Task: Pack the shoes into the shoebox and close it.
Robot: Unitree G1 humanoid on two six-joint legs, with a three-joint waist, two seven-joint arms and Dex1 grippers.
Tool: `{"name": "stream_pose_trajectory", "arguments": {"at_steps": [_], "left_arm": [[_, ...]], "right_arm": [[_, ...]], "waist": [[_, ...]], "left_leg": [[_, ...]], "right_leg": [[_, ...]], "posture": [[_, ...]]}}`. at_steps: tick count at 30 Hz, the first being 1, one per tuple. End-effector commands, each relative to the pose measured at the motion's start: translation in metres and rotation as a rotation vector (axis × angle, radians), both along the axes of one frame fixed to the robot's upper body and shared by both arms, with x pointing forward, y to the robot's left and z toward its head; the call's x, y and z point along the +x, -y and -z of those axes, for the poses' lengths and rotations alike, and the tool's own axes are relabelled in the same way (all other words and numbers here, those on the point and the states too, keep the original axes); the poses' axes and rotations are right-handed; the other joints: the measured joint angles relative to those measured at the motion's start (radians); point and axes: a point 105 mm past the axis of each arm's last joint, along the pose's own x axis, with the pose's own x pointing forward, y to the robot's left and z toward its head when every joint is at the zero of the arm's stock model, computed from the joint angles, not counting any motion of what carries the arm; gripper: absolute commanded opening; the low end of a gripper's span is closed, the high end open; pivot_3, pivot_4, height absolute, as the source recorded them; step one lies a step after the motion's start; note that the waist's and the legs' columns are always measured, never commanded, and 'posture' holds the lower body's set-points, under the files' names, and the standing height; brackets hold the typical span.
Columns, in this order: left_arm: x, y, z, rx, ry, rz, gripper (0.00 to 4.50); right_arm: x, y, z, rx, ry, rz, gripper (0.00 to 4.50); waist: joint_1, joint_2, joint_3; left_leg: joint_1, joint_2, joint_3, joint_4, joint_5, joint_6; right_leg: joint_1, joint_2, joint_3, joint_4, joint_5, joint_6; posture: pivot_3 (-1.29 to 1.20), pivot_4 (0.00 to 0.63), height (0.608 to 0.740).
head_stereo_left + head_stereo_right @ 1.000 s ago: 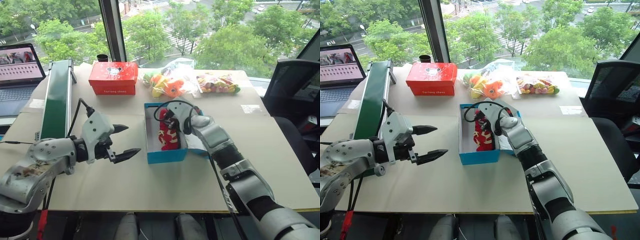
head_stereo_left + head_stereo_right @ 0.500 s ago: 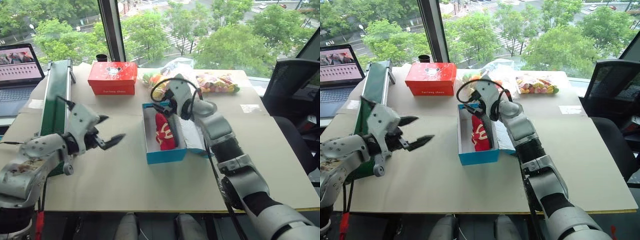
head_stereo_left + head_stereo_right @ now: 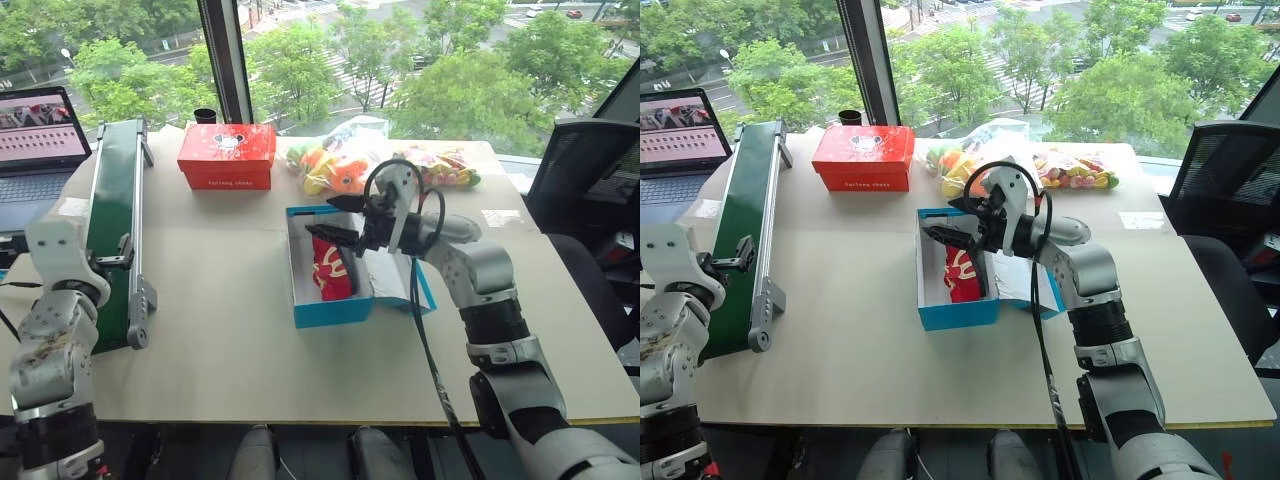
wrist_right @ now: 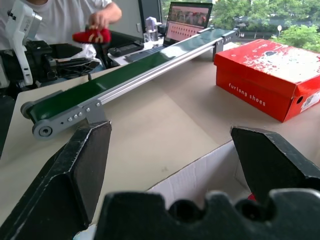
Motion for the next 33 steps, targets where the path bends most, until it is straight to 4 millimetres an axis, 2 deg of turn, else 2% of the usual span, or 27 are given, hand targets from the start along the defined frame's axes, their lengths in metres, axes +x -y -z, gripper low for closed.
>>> {"name": "stream_pose_trajectory", "arguments": {"at_steps": [1, 5, 8, 16, 20, 33], "left_arm": [[-0.006, -0.012, -0.01, 0.026, 0.062, -0.05, 4.5], [-0.007, -0.027, -0.001, -0.011, 0.065, -0.1, 4.5], [-0.003, -0.036, 0.009, -0.039, 0.037, -0.124, 4.5], [0.009, -0.038, 0.021, -0.023, -0.004, -0.092, 4.5], [0.016, -0.04, 0.019, -0.003, -0.009, -0.078, 4.5], [0.035, -0.037, -0.003, -0.006, 0.024, -0.049, 4.5]], "right_arm": [[-0.012, -0.012, -0.004, -0.004, 0.07, -0.035, 4.45], [-0.022, -0.024, 0.009, -0.019, 0.07, -0.066, 4.45], [-0.02, -0.034, 0.016, -0.033, 0.096, -0.056, 4.45], [-0.015, -0.051, 0.016, -0.016, 0.167, -0.028, 4.45], [-0.006, -0.055, 0.011, -0.017, 0.224, 0.024, 4.45], [0.002, -0.054, 0.007, -0.004, 0.235, 0.06, 4.45]], "waist": [[0.003, 0.0, 0.0], [0.004, 0.0, 0.0], [0.006, 0.0, 0.0], [0.005, -0.001, -0.001], [0.004, -0.001, -0.001], [0.005, -0.001, -0.001]], "left_leg": [[0.0, 0.0, 0.0, 0.0, 0.0, 0.0], [0.0, 0.0, 0.0, 0.0, 0.0, 0.0], [0.0, 0.0, 0.0, 0.0, 0.0, 0.0], [0.0, 0.0, 0.0, 0.0, 0.0, 0.0], [0.0, 0.0, 0.0, 0.0, 0.0, 0.0], [0.001, 0.0, 0.0, 0.0, 0.0, -0.001]], "right_leg": [[0.0, 0.0, 0.0, 0.0, 0.0, 0.0], [0.001, 0.0, 0.0, 0.0, 0.0, 0.0], [0.001, 0.0, -0.001, 0.0, 0.0, 0.0], [0.0, 0.0, -0.001, 0.001, 0.0, 0.0], [0.0, 0.0, -0.001, 0.001, 0.0, 0.0], [0.0, 0.0, -0.001, 0.002, 0.0, 0.0]], "posture": [[0.0, 0.15, 0.739], [0.0, 0.15, 0.739], [0.0, 0.15, 0.739], [0.0, 0.15, 0.739], [0.0, 0.15, 0.739], [0.0, 0.15, 0.739]]}}
